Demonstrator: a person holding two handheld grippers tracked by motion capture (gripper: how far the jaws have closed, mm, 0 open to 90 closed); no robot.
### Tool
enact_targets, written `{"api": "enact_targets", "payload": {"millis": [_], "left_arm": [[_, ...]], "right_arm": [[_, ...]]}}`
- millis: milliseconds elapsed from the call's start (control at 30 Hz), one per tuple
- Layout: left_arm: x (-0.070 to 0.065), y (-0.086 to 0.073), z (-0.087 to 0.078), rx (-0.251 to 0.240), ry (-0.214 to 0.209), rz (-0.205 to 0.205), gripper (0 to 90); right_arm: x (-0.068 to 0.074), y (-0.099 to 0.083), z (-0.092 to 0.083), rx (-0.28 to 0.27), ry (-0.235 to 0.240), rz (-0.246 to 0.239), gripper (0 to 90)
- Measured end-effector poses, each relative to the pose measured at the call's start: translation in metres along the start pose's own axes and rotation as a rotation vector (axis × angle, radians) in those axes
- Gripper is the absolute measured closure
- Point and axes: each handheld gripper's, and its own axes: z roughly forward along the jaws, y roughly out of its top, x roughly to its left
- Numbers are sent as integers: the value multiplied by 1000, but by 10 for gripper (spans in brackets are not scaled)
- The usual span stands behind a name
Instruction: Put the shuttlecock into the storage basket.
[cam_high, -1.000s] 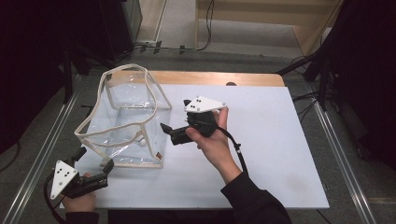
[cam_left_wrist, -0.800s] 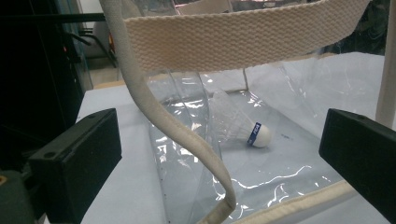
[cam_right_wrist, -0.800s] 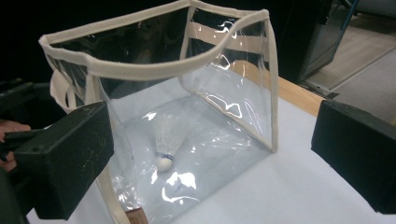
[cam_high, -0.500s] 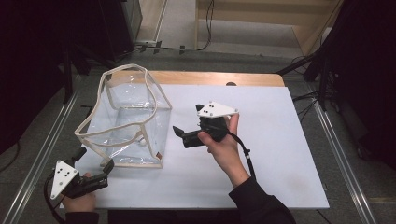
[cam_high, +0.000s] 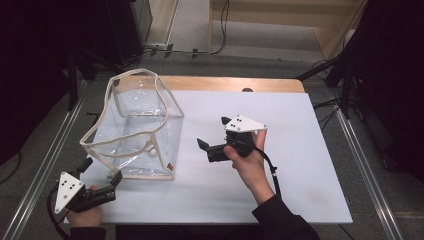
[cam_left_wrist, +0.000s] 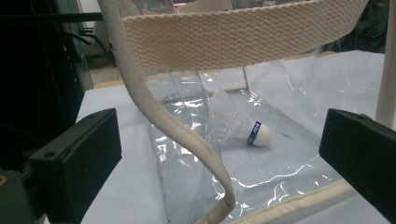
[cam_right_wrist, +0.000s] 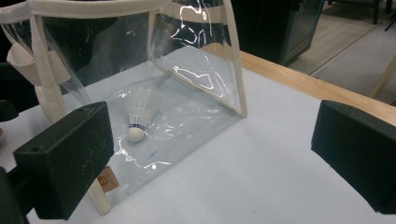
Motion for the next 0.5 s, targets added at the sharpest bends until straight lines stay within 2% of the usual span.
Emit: {"api": "enact_targets", "payload": {"millis": [333,500], "left_arm": [[0,0,0,1,1,1,0],[0,0,0,1,2,1,0]], "right_arm": [[-12,-17,-14,-7,-33,26,0],[-16,-24,-20,-15,-41,23,0]]}}
